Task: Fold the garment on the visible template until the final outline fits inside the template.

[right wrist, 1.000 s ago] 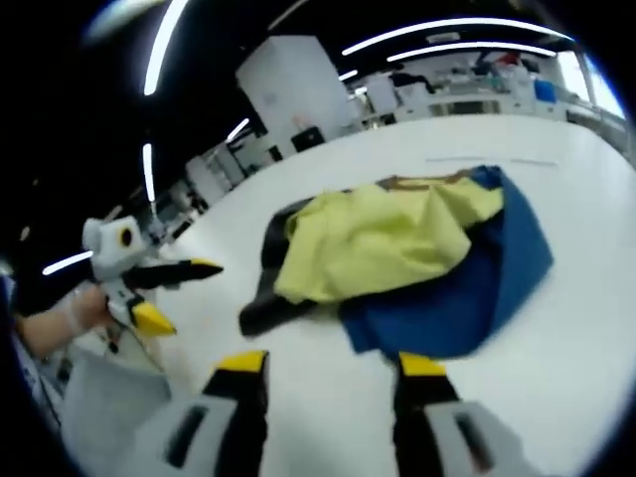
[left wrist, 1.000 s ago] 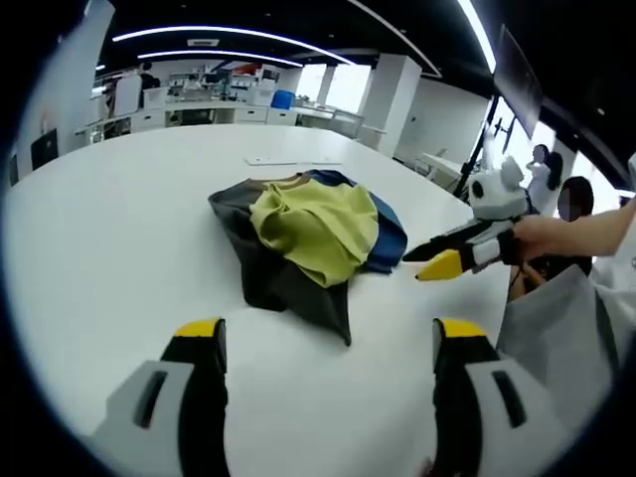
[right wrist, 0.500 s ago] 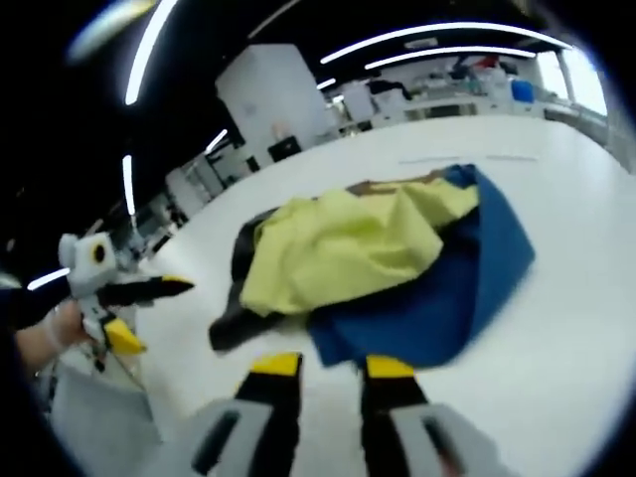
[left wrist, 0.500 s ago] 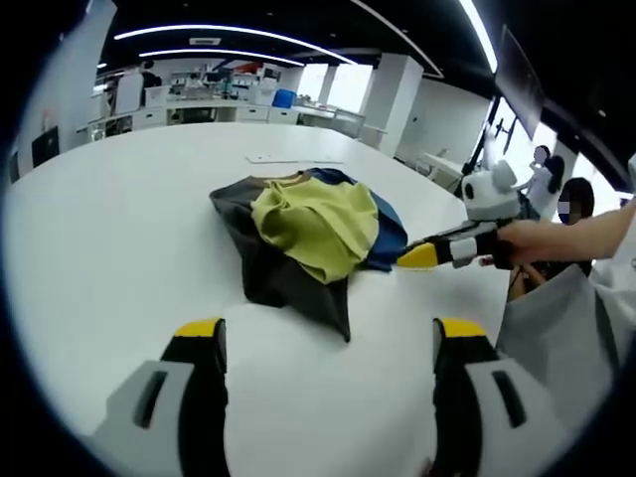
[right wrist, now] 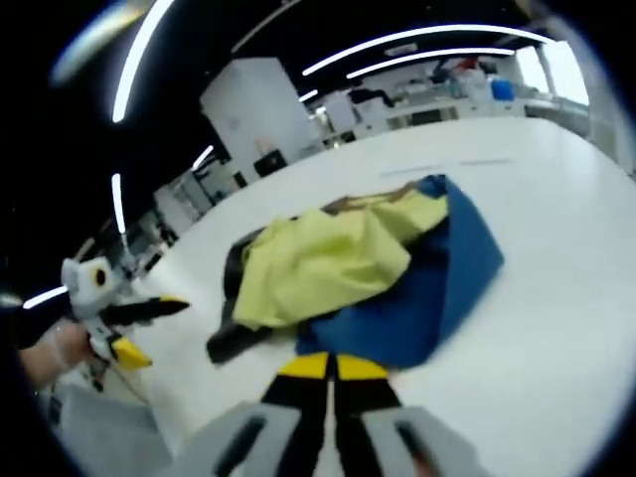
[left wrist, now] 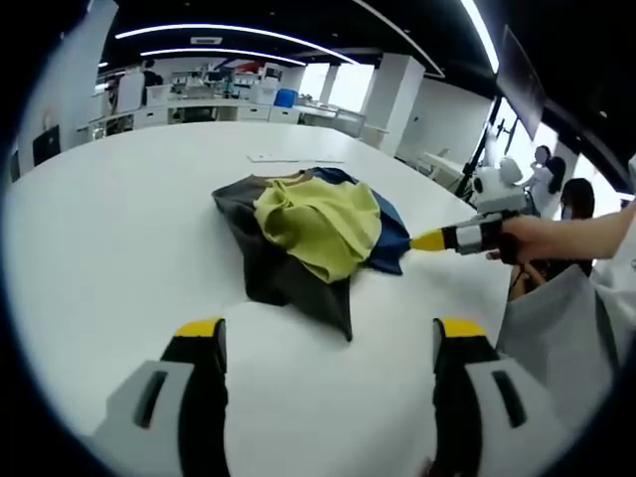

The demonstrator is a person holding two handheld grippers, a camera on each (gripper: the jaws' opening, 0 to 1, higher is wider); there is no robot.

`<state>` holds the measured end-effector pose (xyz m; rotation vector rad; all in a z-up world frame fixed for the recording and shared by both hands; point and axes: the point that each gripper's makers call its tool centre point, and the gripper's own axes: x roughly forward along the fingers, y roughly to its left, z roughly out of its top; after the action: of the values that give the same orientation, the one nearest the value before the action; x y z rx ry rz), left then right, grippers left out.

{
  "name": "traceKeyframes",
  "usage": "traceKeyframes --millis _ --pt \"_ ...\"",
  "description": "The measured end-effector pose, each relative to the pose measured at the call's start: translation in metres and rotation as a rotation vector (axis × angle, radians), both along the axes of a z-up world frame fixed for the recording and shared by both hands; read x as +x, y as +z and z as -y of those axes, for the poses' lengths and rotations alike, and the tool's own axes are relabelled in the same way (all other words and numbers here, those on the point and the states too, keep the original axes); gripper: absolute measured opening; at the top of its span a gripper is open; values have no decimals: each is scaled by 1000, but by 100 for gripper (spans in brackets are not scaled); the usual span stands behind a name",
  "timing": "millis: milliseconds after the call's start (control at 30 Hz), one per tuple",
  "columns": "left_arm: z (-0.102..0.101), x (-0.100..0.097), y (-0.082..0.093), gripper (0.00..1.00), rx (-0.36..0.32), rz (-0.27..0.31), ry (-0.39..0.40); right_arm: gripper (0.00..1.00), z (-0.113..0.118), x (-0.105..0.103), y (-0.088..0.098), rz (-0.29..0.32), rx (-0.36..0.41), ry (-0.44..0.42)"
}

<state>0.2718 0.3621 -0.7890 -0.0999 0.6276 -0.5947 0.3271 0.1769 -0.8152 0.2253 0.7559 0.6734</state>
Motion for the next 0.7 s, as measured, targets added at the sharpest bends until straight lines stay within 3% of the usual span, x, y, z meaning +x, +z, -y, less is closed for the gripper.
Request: traceKeyframes --millis 367,700 --pt "13 3 -1 82 2 -2 -34 0 67 -16 1 -34 -18 -79" --pt "15 5 -3 82 5 -11 -51 0 142 -24 2 -46 -109 -155"
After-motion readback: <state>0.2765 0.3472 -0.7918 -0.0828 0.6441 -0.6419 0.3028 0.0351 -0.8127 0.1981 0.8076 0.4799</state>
